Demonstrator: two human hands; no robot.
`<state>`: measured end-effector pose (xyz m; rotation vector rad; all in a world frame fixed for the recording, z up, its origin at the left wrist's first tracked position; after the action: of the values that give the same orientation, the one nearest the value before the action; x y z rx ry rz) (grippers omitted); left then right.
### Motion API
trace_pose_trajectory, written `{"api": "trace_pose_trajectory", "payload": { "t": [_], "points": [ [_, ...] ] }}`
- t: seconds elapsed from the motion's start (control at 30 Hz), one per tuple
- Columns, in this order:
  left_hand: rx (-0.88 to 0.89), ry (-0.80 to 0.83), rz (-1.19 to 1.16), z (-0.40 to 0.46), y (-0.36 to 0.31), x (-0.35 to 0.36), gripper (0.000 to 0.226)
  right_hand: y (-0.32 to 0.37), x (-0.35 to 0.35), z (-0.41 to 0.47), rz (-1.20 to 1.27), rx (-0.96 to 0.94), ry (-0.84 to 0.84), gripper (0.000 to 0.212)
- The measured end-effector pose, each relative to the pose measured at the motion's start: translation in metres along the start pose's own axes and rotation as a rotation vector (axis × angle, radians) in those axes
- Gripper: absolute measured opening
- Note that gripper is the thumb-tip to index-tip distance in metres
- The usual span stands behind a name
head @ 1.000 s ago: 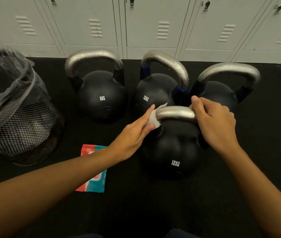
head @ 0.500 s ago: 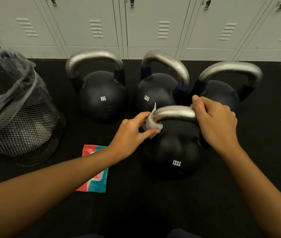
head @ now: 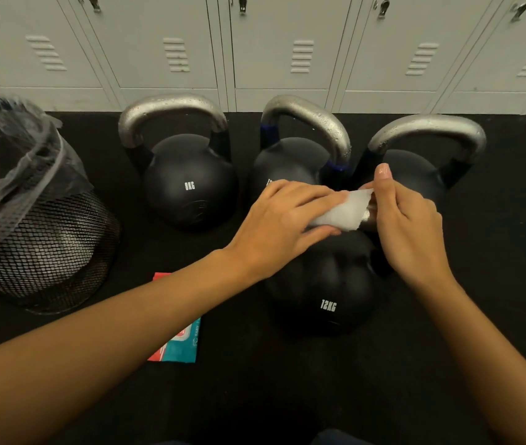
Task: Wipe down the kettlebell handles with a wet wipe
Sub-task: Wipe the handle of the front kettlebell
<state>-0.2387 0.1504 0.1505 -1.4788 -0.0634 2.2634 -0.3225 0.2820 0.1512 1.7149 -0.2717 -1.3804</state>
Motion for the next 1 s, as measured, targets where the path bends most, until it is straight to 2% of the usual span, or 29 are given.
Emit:
{"api": "trace_pose_trajectory", "payload": {
  "t": [0.07,0.2,0.3,0.4,0.53,0.7,0.8,0.9,1.0],
  "points": [
    [-0.06,-0.012,-0.094,-0.009,0.01,0.001,0.053,0.0,0.0,0.0,-0.005,0.006,0.007,0.057],
    [-0.284,-0.071,-0.468,-0.038,0.035,0.012,0.059,-0.001,0.002,-0.002,-0.053,0.001,0.021,0.056],
    [-0.395,-0.046,-0.583,-0.054,0.044,0.024,0.061,-0.001,0.002,-0.001,-0.046,-0.003,0.027,0.057],
    [-0.454,-0.004,-0.597,-0.061,0.048,0.03,0.06,-0.001,0.001,-0.002,-0.017,-0.01,0.025,0.056],
    [-0.38,0.025,-0.51,-0.048,0.042,0.02,0.058,-0.002,-0.001,-0.003,0.089,-0.024,0.013,0.053],
    [-0.249,0.111,-0.172,-0.022,0.022,0.011,0.056,-0.007,-0.005,0.0,0.295,-0.046,0.011,0.046],
    [-0.212,0.129,-0.105,-0.012,0.015,0.009,0.055,-0.004,-0.006,0.0,0.285,-0.076,0.02,0.034],
    [-0.225,0.143,-0.166,-0.006,0.015,0.009,0.06,0.01,-0.005,-0.004,0.21,-0.171,0.021,0.014],
    [-0.366,0.105,-0.483,-0.009,0.023,0.013,0.073,0.038,0.004,-0.008,0.017,-0.316,0.041,0.016]
  ]
}}
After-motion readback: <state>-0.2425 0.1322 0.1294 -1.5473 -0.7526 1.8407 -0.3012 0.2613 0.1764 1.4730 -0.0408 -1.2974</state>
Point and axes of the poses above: each hand's wrist, its own z-axis towards the middle knuckle, its own x-axis out of the palm, y = z × x, the point moved 8 cm from there along z, towards the middle knuckle, and after that the axes turned 13 degrees about y, right-handed, at the moved point
